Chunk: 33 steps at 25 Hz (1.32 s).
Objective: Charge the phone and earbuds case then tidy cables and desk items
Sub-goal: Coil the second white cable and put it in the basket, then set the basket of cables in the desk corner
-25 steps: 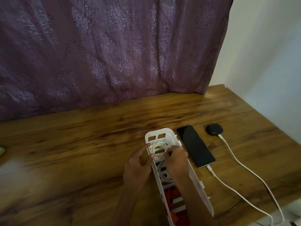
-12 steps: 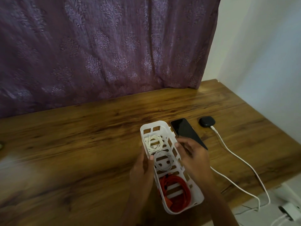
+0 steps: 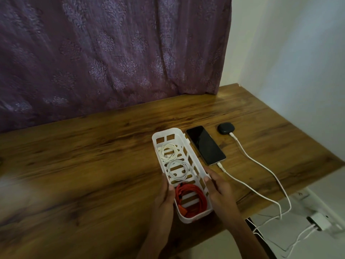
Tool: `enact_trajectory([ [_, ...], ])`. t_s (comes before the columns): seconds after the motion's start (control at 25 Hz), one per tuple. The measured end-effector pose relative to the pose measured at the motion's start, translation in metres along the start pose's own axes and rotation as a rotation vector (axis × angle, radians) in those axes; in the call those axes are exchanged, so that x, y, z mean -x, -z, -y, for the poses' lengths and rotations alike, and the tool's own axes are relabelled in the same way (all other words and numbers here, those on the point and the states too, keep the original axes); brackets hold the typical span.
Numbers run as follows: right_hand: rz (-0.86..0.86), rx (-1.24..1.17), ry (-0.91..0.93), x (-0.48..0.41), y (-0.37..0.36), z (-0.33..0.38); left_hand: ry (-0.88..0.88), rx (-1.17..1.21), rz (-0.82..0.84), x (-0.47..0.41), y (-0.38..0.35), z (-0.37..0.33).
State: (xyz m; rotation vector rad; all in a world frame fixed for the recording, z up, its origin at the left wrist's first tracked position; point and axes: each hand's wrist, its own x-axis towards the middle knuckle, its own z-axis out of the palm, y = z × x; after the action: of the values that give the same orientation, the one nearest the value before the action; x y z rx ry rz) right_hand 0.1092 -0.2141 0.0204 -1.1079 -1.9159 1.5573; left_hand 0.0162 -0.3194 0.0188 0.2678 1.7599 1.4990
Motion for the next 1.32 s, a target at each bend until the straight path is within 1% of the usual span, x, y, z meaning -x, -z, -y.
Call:
enact_trajectory([
  [0.08, -0.009, -0.017, 0.033, -0.004, 0.004, 0.007, -0.035, 0.012, 0.019, 0.0, -0.001, -0.01],
  [0.16, -0.03, -0.078, 0.066, -0.009, 0.015, 0.019, -0.11, 0.025, 0.048, 0.0, -0.004, -0.024],
  [0.32, -0.127, -0.178, 0.114, -0.029, 0.05, 0.049, -0.221, 0.037, 0.121, -0.013, -0.028, -0.06],
  [0.52, -0.316, -0.194, 0.164, -0.065, 0.125, 0.078, -0.357, -0.011, 0.262, -0.042, -0.097, -0.104],
  [0.72, -0.519, -0.126, 0.138, -0.126, 0.215, 0.07, -0.431, -0.062, 0.345, -0.086, -0.198, -0.128],
  [0.84, -0.608, -0.078, 0.085, -0.17, 0.266, 0.051, -0.382, -0.045, 0.351, -0.118, -0.262, -0.131],
  [1.0, -0.643, 0.05, 0.067, -0.22, 0.321, 0.014, -0.273, -0.042, 0.383, -0.158, -0.335, -0.123],
  [1.12, -0.655, 0.135, 0.05, -0.245, 0.337, -0.012, -0.2, -0.033, 0.405, -0.18, -0.364, -0.115],
  [1.32, -0.753, 0.303, 0.078, -0.267, 0.334, -0.031, -0.17, -0.046, 0.362, -0.204, -0.381, -0.106],
])
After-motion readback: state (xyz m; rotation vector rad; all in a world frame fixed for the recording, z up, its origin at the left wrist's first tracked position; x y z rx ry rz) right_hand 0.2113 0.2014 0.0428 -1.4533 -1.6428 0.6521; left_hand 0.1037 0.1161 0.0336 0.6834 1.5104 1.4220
